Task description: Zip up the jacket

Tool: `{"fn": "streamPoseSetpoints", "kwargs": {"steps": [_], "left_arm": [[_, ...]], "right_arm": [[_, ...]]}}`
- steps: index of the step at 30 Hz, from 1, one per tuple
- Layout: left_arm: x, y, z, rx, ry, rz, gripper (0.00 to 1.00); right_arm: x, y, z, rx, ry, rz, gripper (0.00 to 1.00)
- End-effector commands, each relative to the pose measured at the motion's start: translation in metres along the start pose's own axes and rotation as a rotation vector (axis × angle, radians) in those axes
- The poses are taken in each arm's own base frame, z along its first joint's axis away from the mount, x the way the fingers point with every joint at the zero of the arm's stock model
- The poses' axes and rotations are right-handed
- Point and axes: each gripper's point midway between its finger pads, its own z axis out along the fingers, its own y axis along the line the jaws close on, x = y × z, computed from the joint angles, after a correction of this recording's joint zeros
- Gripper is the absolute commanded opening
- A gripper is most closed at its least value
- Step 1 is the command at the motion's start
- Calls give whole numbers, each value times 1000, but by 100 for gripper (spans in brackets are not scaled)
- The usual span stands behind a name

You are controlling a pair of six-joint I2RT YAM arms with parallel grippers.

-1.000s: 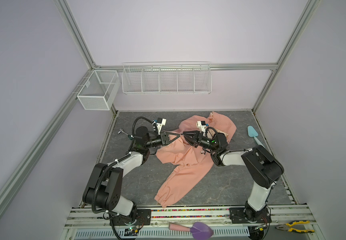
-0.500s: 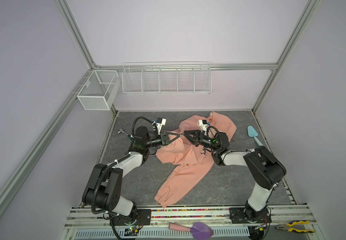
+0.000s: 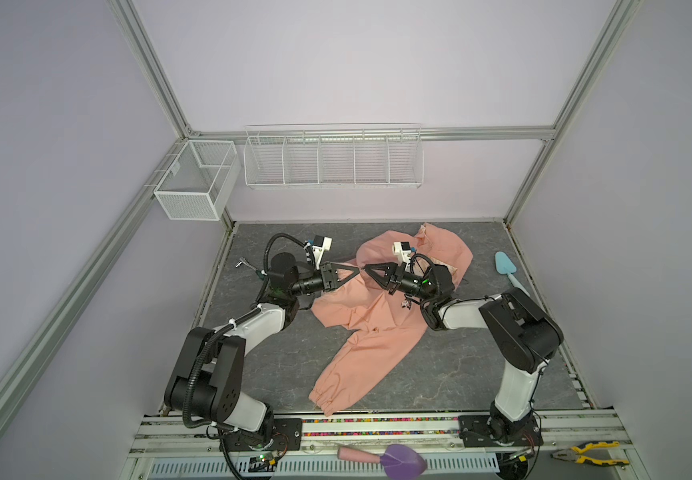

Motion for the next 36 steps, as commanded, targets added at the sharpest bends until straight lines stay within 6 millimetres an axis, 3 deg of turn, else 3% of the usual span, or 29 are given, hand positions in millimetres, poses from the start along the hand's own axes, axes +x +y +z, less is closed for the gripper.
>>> {"fn": "streamPoseSetpoints", "kwargs": {"steps": [1, 6, 8, 11, 13, 26, 31, 36], "left_arm": [[-10, -21, -1, 38, -9, 59, 0], [-10, -12, -3, -6, -11, 52, 0], [-10, -3, -7, -63, -19, 52, 0], [-12, 9, -12, -172, -25, 67, 0], [-14, 17, -18, -251, -35, 79, 0], [-52, 65, -66, -638, -158, 110, 0], [-79, 86, -91, -807, -219, 132, 0], [-105, 99, -95, -885, -238, 159, 0]], "right_arm": [[-2, 5, 4, -4, 5, 15, 7], [-3, -16, -7, 197, -10, -56, 8], [-2, -36, -21, 389, -8, -117, 7], [-11, -43, -43, 670, -23, -271, 7], [-17, -44, -53, 756, -17, -320, 7], [-81, -63, -102, 1253, -41, -583, 7], [-117, -76, -138, 1403, -100, -569, 7], [-154, -83, -174, 1486, -180, -505, 7]]}}
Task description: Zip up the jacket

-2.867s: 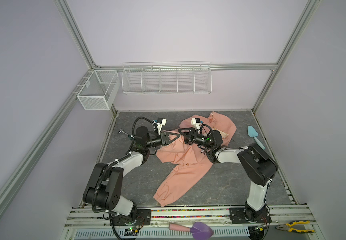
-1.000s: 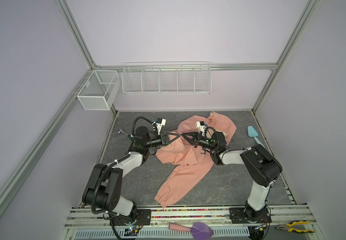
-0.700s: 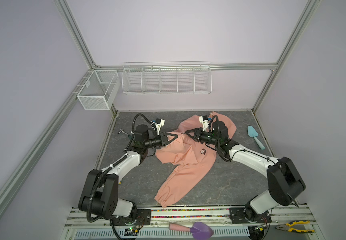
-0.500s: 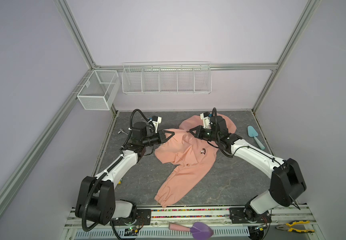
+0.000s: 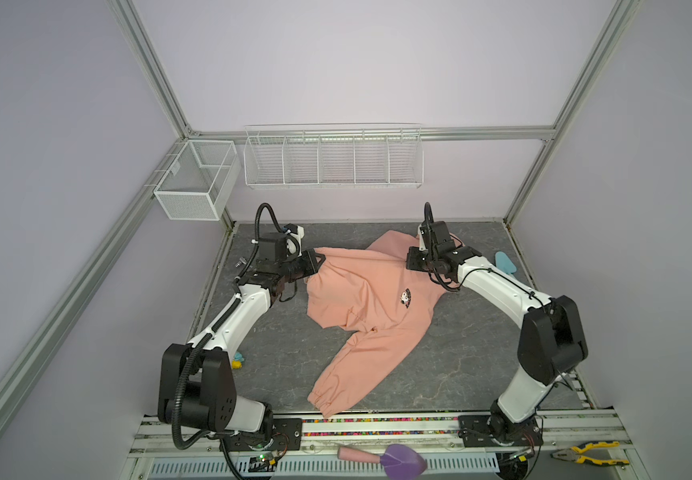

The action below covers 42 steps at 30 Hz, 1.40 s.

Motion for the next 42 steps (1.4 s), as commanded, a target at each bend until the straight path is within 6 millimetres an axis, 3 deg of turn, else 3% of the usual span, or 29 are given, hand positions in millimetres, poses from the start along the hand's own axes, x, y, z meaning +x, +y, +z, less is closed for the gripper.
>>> {"fn": "streamPoseSetpoints", "kwargs": {"steps": [1, 9, 17, 23, 26, 27, 28, 29, 30, 31, 32, 38, 42], "left_arm": [[-32, 20, 0, -129, -69, 55, 0], [-92, 22, 9, -224, -158, 113, 0], [-147, 2, 18, -219, -203, 167, 0], [-154, 5, 12, -266, -217, 189, 0], [-143, 4, 18, -240, -176, 188, 0], [-137, 5, 19, -239, -157, 182, 11], [-129, 9, 20, -249, -141, 181, 33], [-121, 12, 17, -267, -137, 184, 75], [-116, 14, 13, -276, -144, 189, 99], [-112, 15, 5, -287, -162, 197, 100], [-107, 18, -3, -305, -179, 201, 100], [-90, 11, -72, -331, -396, 253, 100], [-79, 1, -107, -272, -587, 308, 100]], "right_arm": [[-13, -54, 3, 165, 5, 20, 7], [-50, -117, 5, 226, -21, 150, 7], [-82, -152, -7, 225, -69, 231, 7], [-91, -162, -14, 226, -78, 248, 7], [-89, -148, -12, 142, -49, 240, 7], [-87, -145, -14, 130, -37, 238, 15], [-86, -143, -18, 124, -34, 230, 37], [-83, -143, -23, 127, -48, 220, 56], [-82, -145, -31, 137, -71, 214, 66], [-81, -148, -43, 161, -107, 204, 95], [-80, -153, -55, 189, -141, 196, 88], [-80, -175, -143, 333, -390, 220, 89], [-82, -169, -176, 294, -551, 182, 88]]}}
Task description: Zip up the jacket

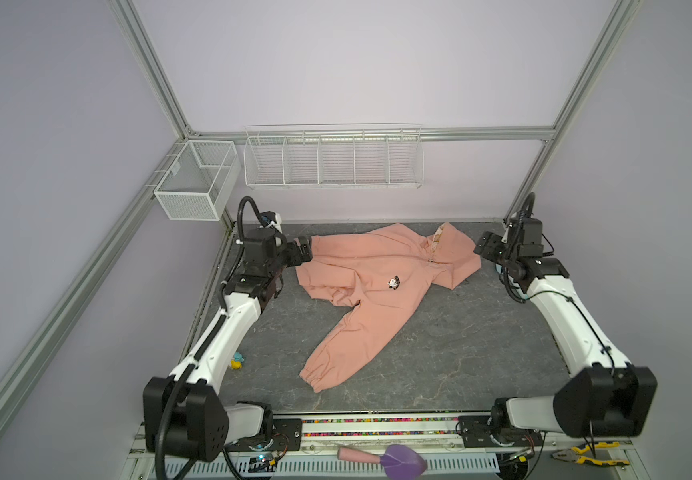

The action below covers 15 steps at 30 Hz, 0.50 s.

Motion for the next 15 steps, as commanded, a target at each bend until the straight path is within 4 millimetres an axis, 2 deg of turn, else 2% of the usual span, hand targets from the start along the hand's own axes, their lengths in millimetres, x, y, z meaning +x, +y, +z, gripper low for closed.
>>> {"fn": "streamPoseSetpoints", "kwargs": {"steps": [1, 2, 4, 6, 9, 11, 15], "left_arm": [[-25, -5, -29, 39, -253, 100, 100], [-25, -5, -42, 44, -313, 130, 100], [-23, 12, -66, -31, -390, 93, 100], [-17, 40, -77, -184, -380, 63, 100], [21, 88, -75, -442, -274, 113, 100], [46, 113, -73, -556, -248, 144, 100], [81, 138, -55, -619, -225, 153, 100]], "right_arm": [[-16, -11, -12, 33, -145, -14, 88], [-17, -18, -17, 62, -162, -10, 88], [-11, -31, -23, 109, -158, -17, 89], [-3, -37, -24, 113, -192, -91, 89], [28, -49, -16, 107, -249, -178, 89], [56, -61, -6, 133, -217, -194, 89], [102, -76, 22, 184, -165, -268, 89]]}}
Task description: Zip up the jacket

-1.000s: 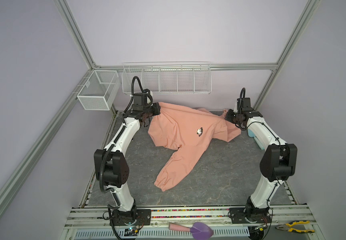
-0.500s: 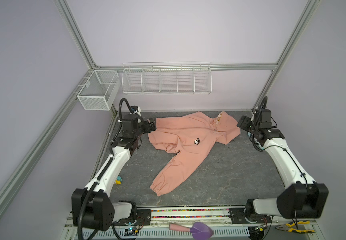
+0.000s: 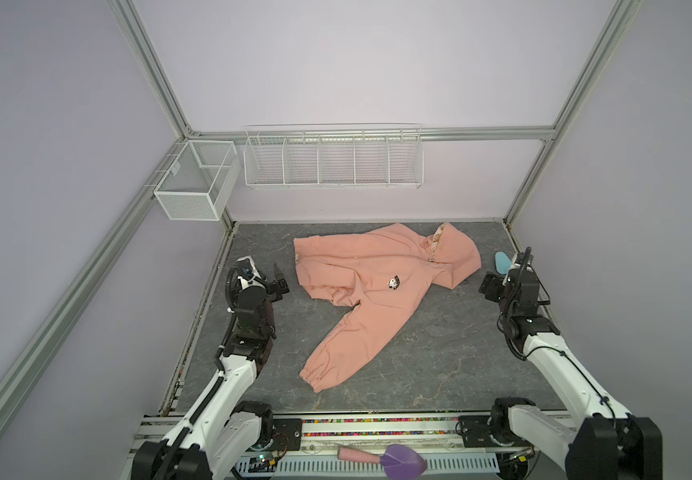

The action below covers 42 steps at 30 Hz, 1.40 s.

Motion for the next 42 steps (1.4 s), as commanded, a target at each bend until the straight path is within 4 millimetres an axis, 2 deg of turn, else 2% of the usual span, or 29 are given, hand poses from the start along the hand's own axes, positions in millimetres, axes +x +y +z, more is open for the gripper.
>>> {"fn": "streamPoseSetpoints", "kwargs": {"steps": [1, 4, 6, 7, 8, 10, 12, 14, 16, 19, 42], "left_arm": [[22, 24, 14, -149, -15, 58, 100], [40, 23, 29, -168, -32, 74, 100], [48, 14, 39, -128, -65, 77, 100], [60, 9, 44, -109, -48, 92, 100], [62, 7, 45, -91, -74, 95, 99], [73, 7, 47, -69, -19, 84, 99], [74, 7, 48, -68, -27, 86, 98], [71, 6, 52, -70, -51, 96, 99], [74, 5, 58, -81, -1, 98, 99], [76, 14, 68, -62, 42, 52, 99], [77, 15, 68, -61, 44, 53, 99]], "right_arm": [[5, 1, 17, 42, -103, -87, 88], [26, 6, 35, 40, -134, -106, 88], [24, 14, 40, 45, -175, -131, 89], [28, 23, 44, -7, -170, -142, 89], [33, 26, 49, -10, -176, -157, 89], [35, 36, 47, -49, -216, -187, 89], [44, 39, 47, -125, -174, -173, 89], [44, 48, 52, -150, -255, -213, 88], [49, 45, 56, -146, -140, -189, 89], [47, 40, 61, -152, -154, -164, 89], [48, 41, 63, -165, -128, -156, 89]]}}
